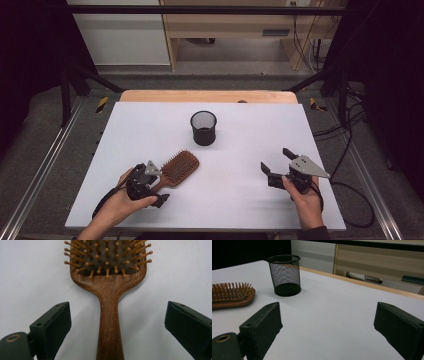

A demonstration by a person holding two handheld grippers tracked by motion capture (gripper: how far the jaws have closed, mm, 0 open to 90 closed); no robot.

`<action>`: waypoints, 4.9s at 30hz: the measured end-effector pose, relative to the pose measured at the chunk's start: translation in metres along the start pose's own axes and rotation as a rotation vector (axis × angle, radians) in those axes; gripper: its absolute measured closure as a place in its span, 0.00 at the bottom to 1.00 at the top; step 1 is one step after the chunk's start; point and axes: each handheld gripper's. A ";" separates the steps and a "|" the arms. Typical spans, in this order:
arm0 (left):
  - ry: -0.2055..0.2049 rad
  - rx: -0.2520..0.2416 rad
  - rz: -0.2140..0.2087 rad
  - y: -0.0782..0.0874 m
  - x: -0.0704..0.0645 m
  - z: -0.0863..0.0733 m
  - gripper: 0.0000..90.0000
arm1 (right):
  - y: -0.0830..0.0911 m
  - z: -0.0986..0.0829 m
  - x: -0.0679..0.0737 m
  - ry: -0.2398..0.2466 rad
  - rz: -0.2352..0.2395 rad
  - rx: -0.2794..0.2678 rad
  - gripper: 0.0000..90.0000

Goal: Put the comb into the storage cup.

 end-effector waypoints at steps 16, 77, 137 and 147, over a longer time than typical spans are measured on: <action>0.005 0.005 0.003 -0.001 0.004 0.002 0.15 | 0.000 0.000 0.000 -0.001 0.001 0.001 0.08; -0.089 0.136 -0.010 -0.012 0.004 0.018 0.81 | -0.002 -0.001 0.002 0.002 0.020 0.017 0.08; -0.006 -0.418 0.132 0.016 -0.019 0.005 0.81 | -0.078 0.039 0.123 -0.312 0.382 0.162 0.11; 0.003 -0.421 0.148 0.015 -0.021 0.006 0.81 | -0.088 0.043 0.132 -0.311 0.395 0.171 0.10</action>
Point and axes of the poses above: each handheld gripper's, and its own axes: y roughly backward along the jaws, z roughly out of its top, x roughly to its left, and after that the axes turned 6 degrees about -y, right-handed
